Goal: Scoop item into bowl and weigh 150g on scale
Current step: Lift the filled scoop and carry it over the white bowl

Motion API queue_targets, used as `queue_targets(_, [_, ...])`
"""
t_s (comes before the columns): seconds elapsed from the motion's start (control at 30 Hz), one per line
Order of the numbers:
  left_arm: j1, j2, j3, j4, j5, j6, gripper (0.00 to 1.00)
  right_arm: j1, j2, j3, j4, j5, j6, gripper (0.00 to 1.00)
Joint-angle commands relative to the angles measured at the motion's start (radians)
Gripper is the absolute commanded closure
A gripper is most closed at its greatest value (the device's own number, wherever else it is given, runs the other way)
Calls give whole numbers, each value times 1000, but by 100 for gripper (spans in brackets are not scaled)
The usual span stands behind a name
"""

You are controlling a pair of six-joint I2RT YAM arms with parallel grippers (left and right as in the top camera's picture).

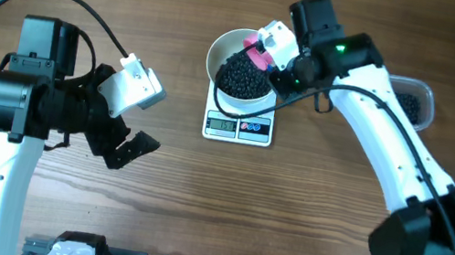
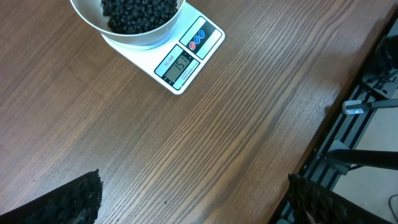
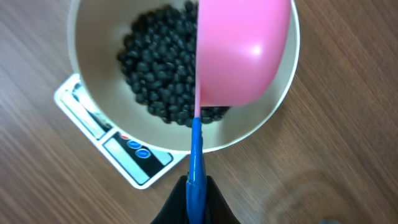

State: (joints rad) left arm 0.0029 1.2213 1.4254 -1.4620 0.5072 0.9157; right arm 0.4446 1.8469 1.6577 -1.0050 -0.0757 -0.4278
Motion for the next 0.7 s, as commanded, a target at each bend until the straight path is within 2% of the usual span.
queue_targets(0.0, [6,4,-2,-1,19,19,0,4,61,3,20,57,-18,96])
queue_targets(0.27, [6,4,-2,-1,19,19,0,11,108,3,-9,57,-65,96])
queue_targets(0.37, [6,4,-2,-1,19,19,0,11,108,3,-45,-92,-69,96])
queue_targets(0.47, [6,4,-2,-1,19,20,0,11,108,3,-57,-140,-64,96])
queue_targets(0.67, [6,4,-2,-1,19,19,0,-21,108,5,-35,-202,102,96])
